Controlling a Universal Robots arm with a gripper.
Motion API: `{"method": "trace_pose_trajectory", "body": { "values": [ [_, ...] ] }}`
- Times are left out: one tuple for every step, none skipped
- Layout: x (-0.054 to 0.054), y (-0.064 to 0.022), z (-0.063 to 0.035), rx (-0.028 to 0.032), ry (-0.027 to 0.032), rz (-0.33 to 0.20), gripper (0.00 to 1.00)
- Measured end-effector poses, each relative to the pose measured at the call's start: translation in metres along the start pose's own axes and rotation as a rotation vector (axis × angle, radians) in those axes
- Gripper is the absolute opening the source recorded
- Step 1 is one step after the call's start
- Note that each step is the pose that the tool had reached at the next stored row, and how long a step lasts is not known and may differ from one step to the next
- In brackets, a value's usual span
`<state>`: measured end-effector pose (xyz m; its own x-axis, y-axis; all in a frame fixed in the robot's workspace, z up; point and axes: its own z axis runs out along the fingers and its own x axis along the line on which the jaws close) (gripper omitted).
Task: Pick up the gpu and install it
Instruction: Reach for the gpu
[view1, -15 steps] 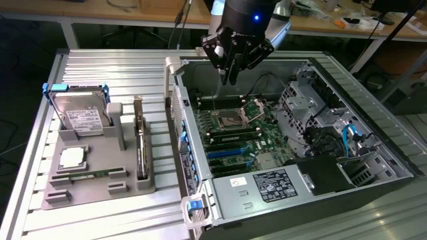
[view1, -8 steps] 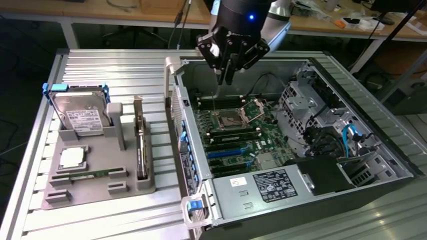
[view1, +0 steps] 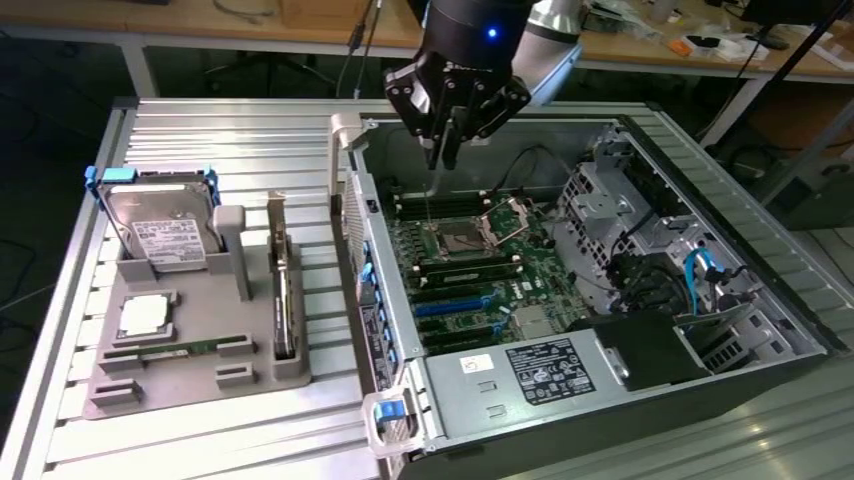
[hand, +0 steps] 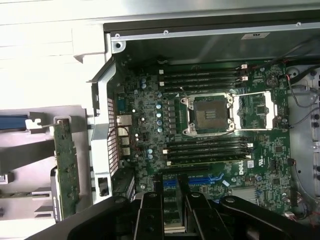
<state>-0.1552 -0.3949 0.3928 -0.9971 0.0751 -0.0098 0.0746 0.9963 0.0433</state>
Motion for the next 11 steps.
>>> {"method": "trace_pose_trajectory", "body": {
  "values": [
    [0.001, 0.0001, 0.0000, 0.0001, 0.0005, 0.000, 0.25],
    [0.002, 0.0002, 0.0000, 0.0002, 0.0010, 0.000, 0.25],
    [0.003, 0.0002, 0.0000, 0.0001, 0.0015, 0.000, 0.25],
    [0.004, 0.0003, 0.0000, 0.0002, 0.0019, 0.000, 0.25],
    [0.005, 0.0003, 0.0000, 0.0002, 0.0024, 0.000, 0.25],
    [0.006, 0.0005, 0.0000, 0.0003, 0.0028, 0.000, 0.25],
    [0.008, 0.0005, 0.0000, 0.0003, 0.0033, 0.000, 0.25],
    [0.009, 0.0005, 0.0000, 0.0003, 0.0038, 0.000, 0.25],
    [0.010, 0.0005, -0.0001, 0.0005, 0.0044, 0.000, 0.25],
    [0.011, 0.0005, 0.0000, 0.0005, 0.0047, 0.000, 0.25],
    [0.013, 0.0006, 0.0000, 0.0004, 0.0049, 0.000, 0.25]
  ]
}}
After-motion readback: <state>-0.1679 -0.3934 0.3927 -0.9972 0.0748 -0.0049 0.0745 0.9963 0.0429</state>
